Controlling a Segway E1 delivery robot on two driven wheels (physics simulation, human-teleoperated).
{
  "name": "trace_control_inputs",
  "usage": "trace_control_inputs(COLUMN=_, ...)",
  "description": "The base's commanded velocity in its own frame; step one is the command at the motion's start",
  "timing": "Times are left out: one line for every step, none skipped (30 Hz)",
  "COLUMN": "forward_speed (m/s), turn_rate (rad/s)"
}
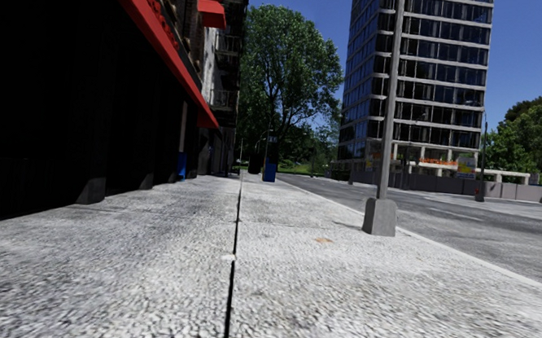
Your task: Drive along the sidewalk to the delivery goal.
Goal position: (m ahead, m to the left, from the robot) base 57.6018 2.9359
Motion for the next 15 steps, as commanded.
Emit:
trace_control_inputs(forward_speed=2.0, turn_rate=0.0)
trace_control_inputs(forward_speed=2.0, turn_rate=0.0)
trace_control_inputs(forward_speed=2.0, turn_rate=0.0)
trace_control_inputs(forward_speed=2.0, turn_rate=0.0)
trace_control_inputs(forward_speed=2.0, turn_rate=0.0)
trace_control_inputs(forward_speed=2.0, turn_rate=0.0)
trace_control_inputs(forward_speed=2.0, turn_rate=0.0)
trace_control_inputs(forward_speed=2.0, turn_rate=0.0)
trace_control_inputs(forward_speed=2.0, turn_rate=0.0)
trace_control_inputs(forward_speed=2.0, turn_rate=0.0)
trace_control_inputs(forward_speed=2.0, turn_rate=0.0)
trace_control_inputs(forward_speed=2.0, turn_rate=0.0)
trace_control_inputs(forward_speed=2.0, turn_rate=0.0)
trace_control_inputs(forward_speed=2.0, turn_rate=0.0)
trace_control_inputs(forward_speed=2.0, turn_rate=0.0)
